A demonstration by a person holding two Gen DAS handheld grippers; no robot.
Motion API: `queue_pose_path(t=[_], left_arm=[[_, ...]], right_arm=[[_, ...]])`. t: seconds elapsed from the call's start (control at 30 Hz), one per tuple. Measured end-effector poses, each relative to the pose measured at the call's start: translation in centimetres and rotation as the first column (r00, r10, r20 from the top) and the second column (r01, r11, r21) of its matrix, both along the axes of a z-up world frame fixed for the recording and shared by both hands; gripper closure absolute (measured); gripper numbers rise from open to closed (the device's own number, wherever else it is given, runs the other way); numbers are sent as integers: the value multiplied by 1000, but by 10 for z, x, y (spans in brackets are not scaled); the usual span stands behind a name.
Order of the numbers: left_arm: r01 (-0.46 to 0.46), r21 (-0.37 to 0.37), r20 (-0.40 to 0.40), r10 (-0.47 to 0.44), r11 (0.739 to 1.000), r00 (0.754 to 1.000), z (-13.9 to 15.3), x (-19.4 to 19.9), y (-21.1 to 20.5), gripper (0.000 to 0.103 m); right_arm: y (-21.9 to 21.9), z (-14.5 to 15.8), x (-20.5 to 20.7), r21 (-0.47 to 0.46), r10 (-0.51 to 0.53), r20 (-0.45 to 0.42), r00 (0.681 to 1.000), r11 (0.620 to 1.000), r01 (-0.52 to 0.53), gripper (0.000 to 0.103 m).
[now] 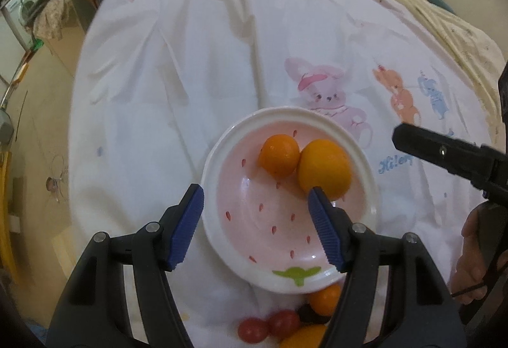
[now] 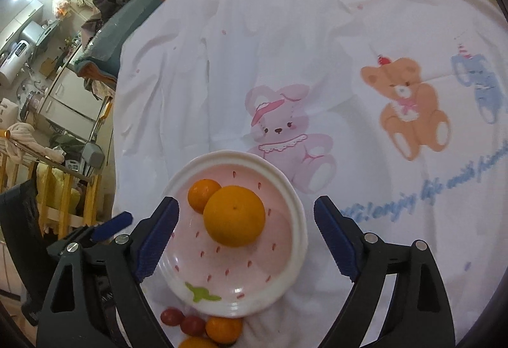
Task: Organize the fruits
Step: 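Withdraw both tools from the plate back toward the fruit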
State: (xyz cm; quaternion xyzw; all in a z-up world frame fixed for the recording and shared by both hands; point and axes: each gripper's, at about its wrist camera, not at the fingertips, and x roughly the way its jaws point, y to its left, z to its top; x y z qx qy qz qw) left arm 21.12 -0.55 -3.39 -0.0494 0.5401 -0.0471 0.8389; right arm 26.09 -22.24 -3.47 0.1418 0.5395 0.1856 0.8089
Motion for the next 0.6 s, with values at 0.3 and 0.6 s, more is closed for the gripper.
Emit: queue_pose_path(t=[0.3,0.6], left_arm=[[21,34,124,-25,999,992,33,-38,0,38],[1,-31,121,2,1000,993,41,-78,4,37]], right_arm=[[-20,20,-67,-39,-71,74,995,996,74,13],[-27,35,-118,-119,-101,188,977,985,125,13]])
